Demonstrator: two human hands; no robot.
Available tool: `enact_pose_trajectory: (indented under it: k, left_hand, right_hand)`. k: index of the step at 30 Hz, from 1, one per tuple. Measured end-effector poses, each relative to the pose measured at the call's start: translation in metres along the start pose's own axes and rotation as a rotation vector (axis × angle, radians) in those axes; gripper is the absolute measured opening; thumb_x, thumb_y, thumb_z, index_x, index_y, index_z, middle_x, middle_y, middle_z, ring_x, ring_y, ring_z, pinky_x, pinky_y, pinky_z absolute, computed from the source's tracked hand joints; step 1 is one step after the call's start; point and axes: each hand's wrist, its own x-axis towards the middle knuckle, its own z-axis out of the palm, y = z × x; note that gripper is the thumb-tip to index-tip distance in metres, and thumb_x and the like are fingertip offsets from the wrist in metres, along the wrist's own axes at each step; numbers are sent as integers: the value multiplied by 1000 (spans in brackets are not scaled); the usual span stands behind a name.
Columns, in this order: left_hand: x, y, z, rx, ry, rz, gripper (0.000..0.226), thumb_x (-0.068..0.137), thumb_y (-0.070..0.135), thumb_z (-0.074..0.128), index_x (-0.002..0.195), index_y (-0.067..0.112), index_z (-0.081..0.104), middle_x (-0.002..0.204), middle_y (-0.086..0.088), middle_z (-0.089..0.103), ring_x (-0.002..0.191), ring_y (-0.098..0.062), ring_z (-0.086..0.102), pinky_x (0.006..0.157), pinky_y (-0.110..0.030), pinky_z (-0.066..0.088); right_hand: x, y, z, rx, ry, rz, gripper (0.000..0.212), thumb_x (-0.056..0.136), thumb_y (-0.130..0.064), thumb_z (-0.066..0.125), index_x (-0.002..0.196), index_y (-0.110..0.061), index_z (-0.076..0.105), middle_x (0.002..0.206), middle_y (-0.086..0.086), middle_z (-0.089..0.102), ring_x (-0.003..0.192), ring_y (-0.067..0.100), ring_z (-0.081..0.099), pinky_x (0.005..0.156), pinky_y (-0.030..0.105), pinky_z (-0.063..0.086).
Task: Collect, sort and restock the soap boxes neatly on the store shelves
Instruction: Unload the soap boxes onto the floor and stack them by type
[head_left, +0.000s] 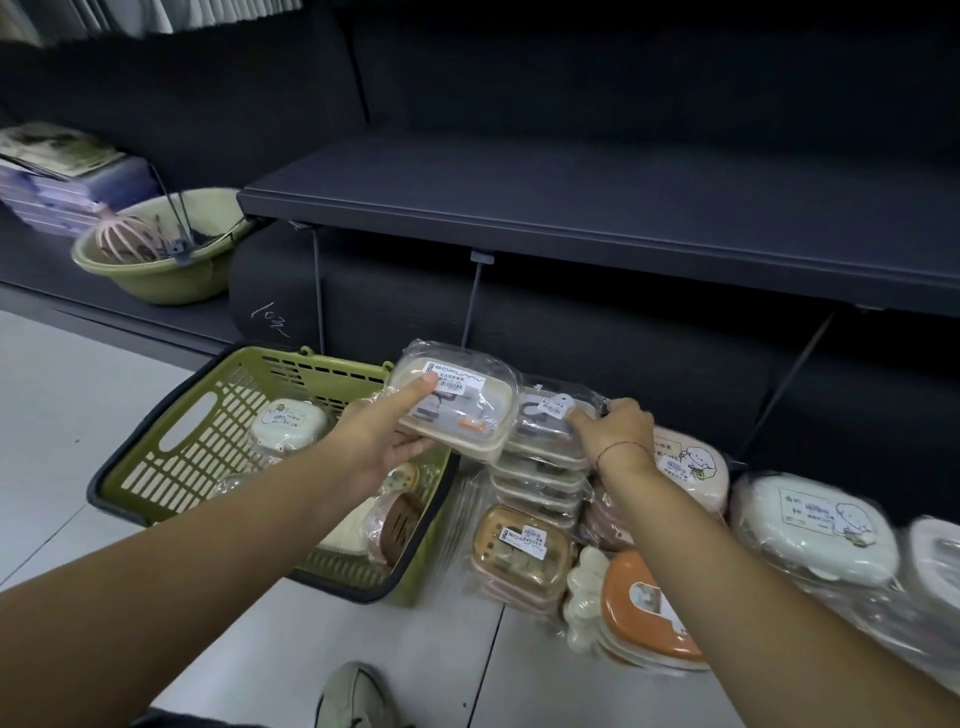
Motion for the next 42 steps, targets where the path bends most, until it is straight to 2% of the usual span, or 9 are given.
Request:
enact_pose_trajectory:
  k: [6,10,17,20,25,28,33,37,42]
  left_hand:
    - [-5,-13,13,2,-143,-10,51,77,30,74,115,-1,58,87,-12,76,86,-22,74,72,-28,61]
    - [-8,-22,25,49,-269,-7,58,79,38,68,121,-1,55,106,-16,73,97,-24,71,80,-29,59]
    - [14,-57,-19,1112,-262,145,81,90,73,30,153,21,25,158,-3,23,146,-25,23,118,-45,22]
    - [23,-79,-35,1200,-425,2,83,91,73,28,156,32,-2,163,7,-5,151,-19,-3,122,-45,5]
    - [25,-77,-30,1251,-417,-111,97,78,86,22,154,34,-10,163,5,-7,151,-23,-6,122,-49,3]
    - [24,-77,-27,1203,-438,-102,93,82,79,25,154,32,-10,163,6,-6,151,-21,-3,122,-44,5]
    - [25,-80,-31,1190,-431,-106,86,89,75,28,154,34,-11,163,5,-10,150,-19,-6,121,-44,5]
    - [26,-83,-31,1181,-419,-107,93,82,79,29,154,35,-9,163,5,-10,150,-20,-7,120,-44,3]
    - [24,-81,-29,1171,-423,-107,84,92,71,30,155,33,-10,163,5,-9,151,-20,-6,119,-41,5]
  right_hand:
    - [-48,-8,-16,411,-228,-156,49,95,-53,47,101,-5,59,102,5,65,99,21,63,93,39,48]
    - [-67,-10,-15,692,-522,0,56,80,-37,73,126,-16,49,118,9,66,92,24,72,74,41,60]
    - [-2,-6,-31,659,-198,35,118,17,-68,88,116,-17,52,114,5,67,98,26,69,87,46,56]
    - [19,-7,-28,578,-219,46,108,23,-70,88,112,-17,56,113,3,68,98,26,69,90,45,55]
    - [15,-16,-26,484,-233,76,30,80,-41,75,88,-15,65,95,8,70,78,21,65,70,30,51]
    - [20,-13,-23,479,-221,92,36,82,-44,73,100,-14,67,98,6,71,82,20,65,66,29,48]
    - [28,-6,-21,481,-203,80,77,42,-65,75,102,-16,69,100,6,73,99,28,66,98,46,49]
    - [30,-5,-23,499,-182,58,64,62,-55,77,109,-14,65,105,8,70,101,29,65,100,48,48]
    - [26,-7,-22,441,-62,26,106,59,-61,76,147,-20,32,140,2,48,124,27,50,108,48,40]
